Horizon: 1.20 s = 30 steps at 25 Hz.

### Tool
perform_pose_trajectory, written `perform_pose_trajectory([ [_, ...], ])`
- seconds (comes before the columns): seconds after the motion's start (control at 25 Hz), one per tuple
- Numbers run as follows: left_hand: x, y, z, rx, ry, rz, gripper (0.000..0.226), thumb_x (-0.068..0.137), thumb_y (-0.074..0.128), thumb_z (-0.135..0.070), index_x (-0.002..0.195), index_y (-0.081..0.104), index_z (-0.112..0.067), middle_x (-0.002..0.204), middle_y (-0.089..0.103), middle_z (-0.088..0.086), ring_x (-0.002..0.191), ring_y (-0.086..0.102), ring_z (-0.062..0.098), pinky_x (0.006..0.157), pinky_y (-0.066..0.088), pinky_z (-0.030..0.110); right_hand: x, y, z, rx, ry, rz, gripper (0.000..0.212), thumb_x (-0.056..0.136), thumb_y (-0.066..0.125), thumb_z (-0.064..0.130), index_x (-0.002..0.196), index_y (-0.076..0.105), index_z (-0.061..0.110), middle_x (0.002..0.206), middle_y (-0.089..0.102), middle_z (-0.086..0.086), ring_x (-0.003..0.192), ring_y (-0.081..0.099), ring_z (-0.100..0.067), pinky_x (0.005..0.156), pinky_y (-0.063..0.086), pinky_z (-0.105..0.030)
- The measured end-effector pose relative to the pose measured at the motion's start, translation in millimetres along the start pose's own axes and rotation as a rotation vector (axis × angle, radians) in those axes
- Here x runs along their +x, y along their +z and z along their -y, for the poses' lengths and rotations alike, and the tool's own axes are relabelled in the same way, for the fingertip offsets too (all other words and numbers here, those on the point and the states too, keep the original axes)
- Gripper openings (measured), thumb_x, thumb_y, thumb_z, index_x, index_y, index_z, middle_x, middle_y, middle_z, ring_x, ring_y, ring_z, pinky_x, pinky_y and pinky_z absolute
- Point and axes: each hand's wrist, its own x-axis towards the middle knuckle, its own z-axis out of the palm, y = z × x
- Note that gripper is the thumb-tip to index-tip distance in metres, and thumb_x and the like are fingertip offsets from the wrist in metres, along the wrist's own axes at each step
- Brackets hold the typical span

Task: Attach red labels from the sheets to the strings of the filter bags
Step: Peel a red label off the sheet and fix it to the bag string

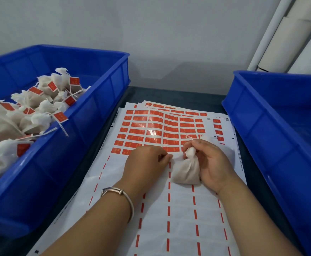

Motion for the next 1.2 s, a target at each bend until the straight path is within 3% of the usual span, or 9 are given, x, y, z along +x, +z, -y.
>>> perform_pose_trajectory([
  [0.16, -1, 0, -1, -0.018, 0.015, -0.003, 0.023, 0.088, 0.058, -0.042, 0.104, 0.07, -0.03, 0.098, 0.07, -0.01, 0.076, 0.057, 0.005, 0.071, 0.04, 0.013, -2, 2, 1, -0.008, 0.01, -0.008, 0.022, 0.081, 0.059, 0.029, 0.073, 0.076, 0.018, 0.096, 0.073, -0.002, 0.089, 0.071, -0.017, 0.071, 0.057, -0.03],
  [0.4, 3, 7, 0, 0.001, 0.01, -0.094, 0.024, 0.093, 0.052, -0.037, 0.104, 0.069, -0.025, 0.102, 0.067, -0.008, 0.076, 0.052, 0.005, 0.073, 0.036, 0.014, -4, 6, 2, 0.006, 0.044, -0.044, 0.023, 0.087, 0.057, 0.028, 0.081, 0.078, 0.022, 0.105, 0.073, 0.0, 0.098, 0.069, -0.019, 0.072, 0.058, -0.033],
  [0.48, 6, 7, 2, -0.084, -0.065, -0.15, 0.021, 0.091, 0.054, -0.036, 0.101, 0.068, -0.023, 0.102, 0.06, -0.01, 0.076, 0.048, 0.005, 0.073, 0.034, 0.012, -4, 8, 3, 0.008, 0.061, -0.071, 0.019, 0.08, 0.062, 0.03, 0.087, 0.078, 0.024, 0.106, 0.073, 0.002, 0.097, 0.07, -0.02, 0.073, 0.058, -0.036],
  [0.56, 10, 3, 4, -0.196, -0.194, -0.173, 0.014, 0.092, 0.054, -0.036, 0.095, 0.063, -0.026, 0.097, 0.051, -0.012, 0.068, 0.047, 0.003, 0.063, 0.03, 0.006, -8, 10, 4, -0.046, 0.027, -0.111, 0.019, 0.074, 0.065, 0.03, 0.089, 0.078, 0.027, 0.105, 0.073, 0.006, 0.096, 0.07, -0.017, 0.075, 0.058, -0.037],
  [0.68, 10, -5, 6, -0.35, -0.343, -0.194, 0.01, 0.093, 0.05, -0.037, 0.085, 0.054, -0.032, 0.087, 0.052, -0.017, 0.066, 0.051, 0.002, 0.053, 0.029, 0.007, -20, 14, 5, -0.25, -0.08, -0.186, 0.02, 0.065, 0.067, 0.038, 0.083, 0.075, 0.04, 0.097, 0.072, 0.018, 0.092, 0.07, -0.011, 0.073, 0.058, -0.031],
  [0.84, 5, -21, -1, -0.7, -0.508, -0.231, 0.016, 0.092, 0.049, -0.042, 0.082, 0.057, -0.033, 0.071, 0.058, -0.018, 0.064, 0.059, 0.007, 0.049, 0.035, 0.012, -36, 26, 10, -0.48, -0.221, -0.169, 0.016, 0.063, 0.062, 0.045, 0.074, 0.069, 0.054, 0.086, 0.068, 0.03, 0.087, 0.064, 0.007, 0.063, 0.051, -0.011],
  [1.04, -3, -29, -17, -1.001, -0.447, -0.08, 0.021, 0.093, 0.052, -0.037, 0.08, 0.065, -0.026, 0.061, 0.063, -0.011, 0.059, 0.062, 0.007, 0.056, 0.046, 0.017, -39, 40, 6, -0.537, -0.297, 0.046, 0.02, 0.07, 0.058, 0.042, 0.072, 0.073, 0.029, 0.074, 0.072, 0.014, 0.078, 0.067, -0.003, 0.068, 0.046, -0.003],
  [1.12, -7, -30, -20, -1.027, -0.389, 0.032, 0.022, 0.094, 0.05, -0.035, 0.08, 0.065, -0.026, 0.062, 0.065, -0.011, 0.056, 0.062, 0.003, 0.056, 0.047, 0.017, -36, 39, 4, -0.537, -0.304, 0.027, 0.019, 0.071, 0.059, 0.039, 0.077, 0.072, 0.027, 0.073, 0.072, 0.016, 0.077, 0.067, -0.002, 0.066, 0.044, 0.0],
  [1.2, -8, -29, -21, -1.022, -0.361, 0.125, 0.022, 0.094, 0.05, -0.033, 0.081, 0.065, -0.024, 0.067, 0.069, -0.007, 0.06, 0.066, 0.006, 0.06, 0.052, 0.019, -34, 37, 3, -0.509, -0.321, -0.061, 0.013, 0.067, 0.062, 0.04, 0.071, 0.071, 0.031, 0.075, 0.07, 0.023, 0.08, 0.065, 0.005, 0.062, 0.043, 0.0],
])
